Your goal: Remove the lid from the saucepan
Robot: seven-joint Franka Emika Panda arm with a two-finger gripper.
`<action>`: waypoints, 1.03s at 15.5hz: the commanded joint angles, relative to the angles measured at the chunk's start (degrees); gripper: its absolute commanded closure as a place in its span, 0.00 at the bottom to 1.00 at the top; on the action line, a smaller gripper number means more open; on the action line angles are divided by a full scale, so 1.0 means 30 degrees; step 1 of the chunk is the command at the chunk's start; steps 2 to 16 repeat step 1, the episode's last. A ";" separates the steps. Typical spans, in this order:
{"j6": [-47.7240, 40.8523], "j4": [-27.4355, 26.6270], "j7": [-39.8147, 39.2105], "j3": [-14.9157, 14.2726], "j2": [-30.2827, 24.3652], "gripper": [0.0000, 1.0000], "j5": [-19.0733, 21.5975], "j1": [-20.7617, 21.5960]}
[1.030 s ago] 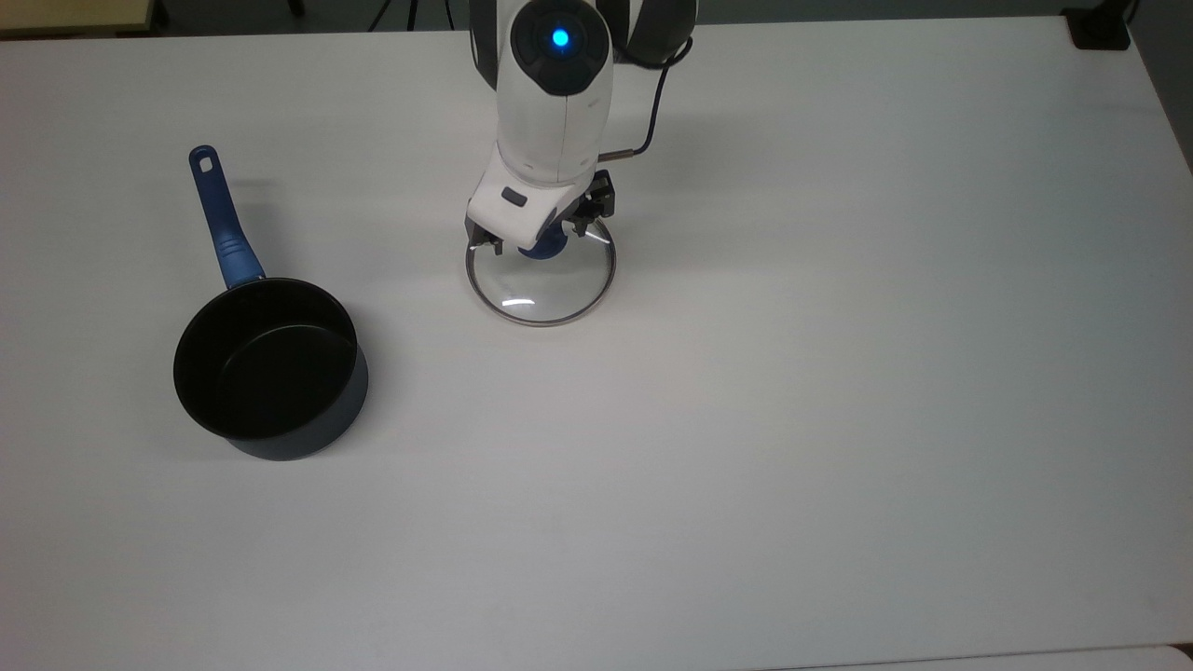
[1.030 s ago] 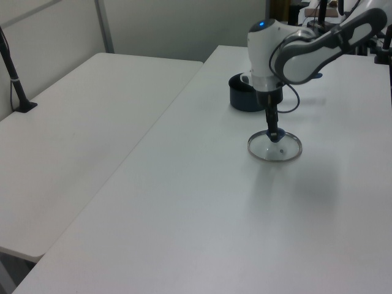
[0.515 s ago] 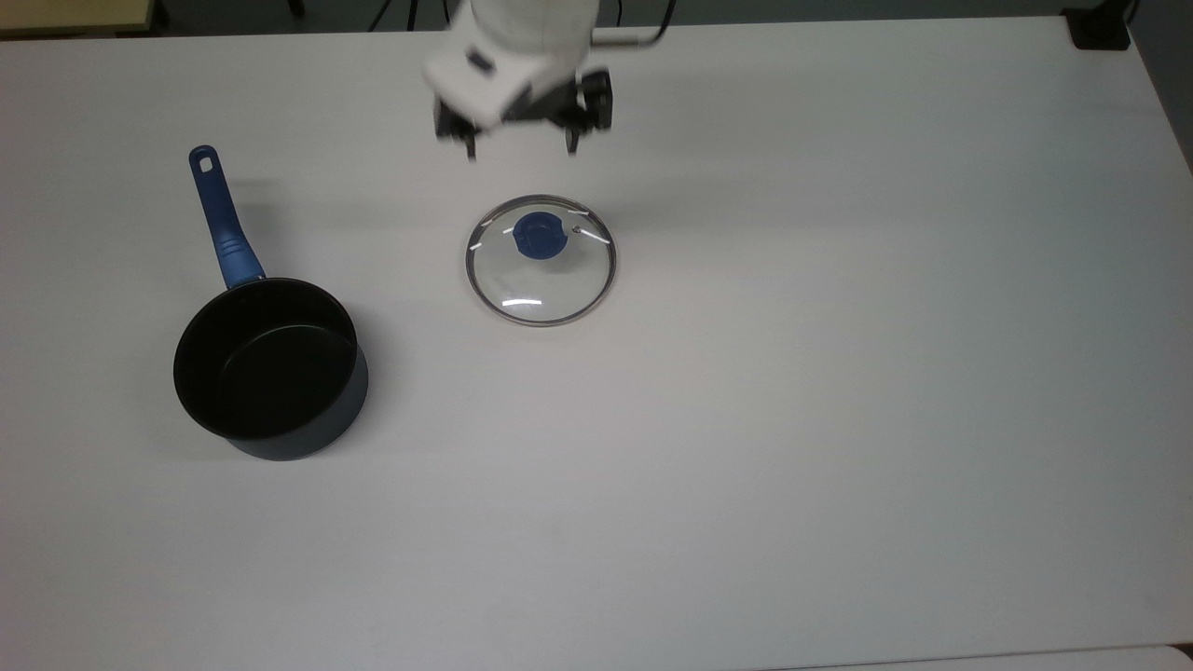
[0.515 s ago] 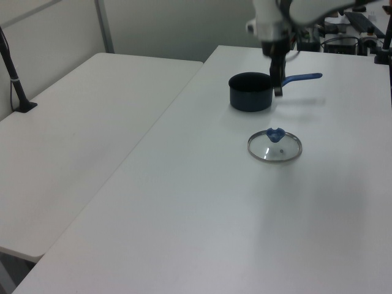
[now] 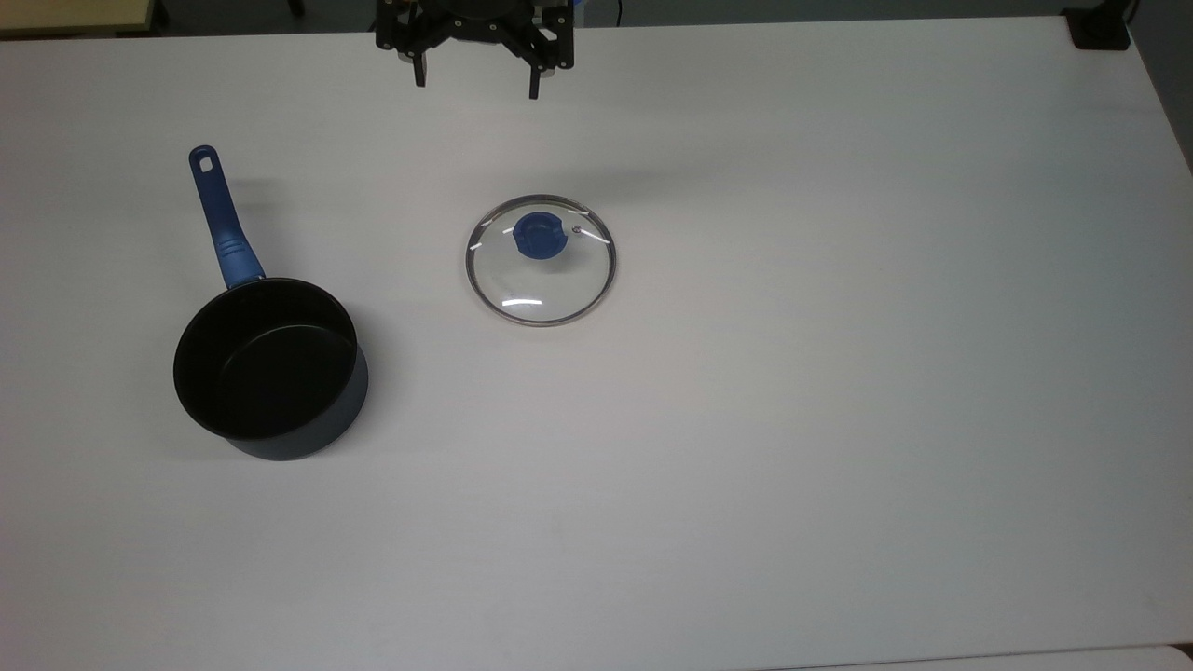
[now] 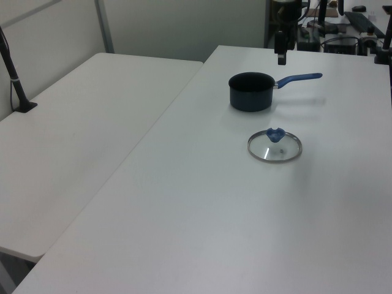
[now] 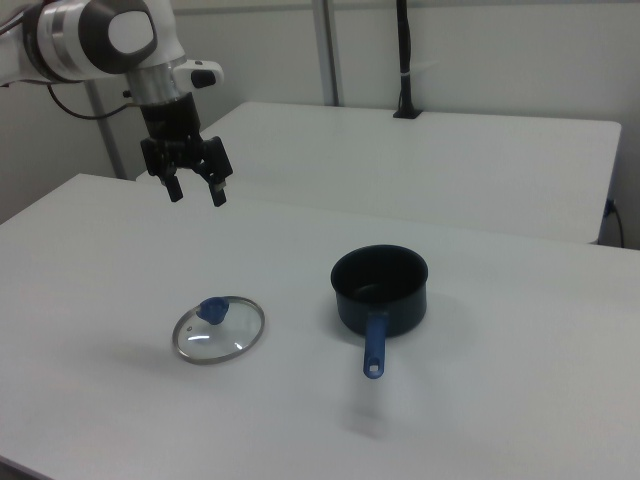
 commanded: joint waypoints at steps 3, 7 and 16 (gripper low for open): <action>-0.0233 -0.0173 0.0577 0.0022 -0.0112 0.00 -0.0175 0.0058; -0.0233 -0.0173 0.0577 0.0022 -0.0112 0.00 -0.0175 0.0058; -0.0233 -0.0173 0.0577 0.0022 -0.0112 0.00 -0.0175 0.0058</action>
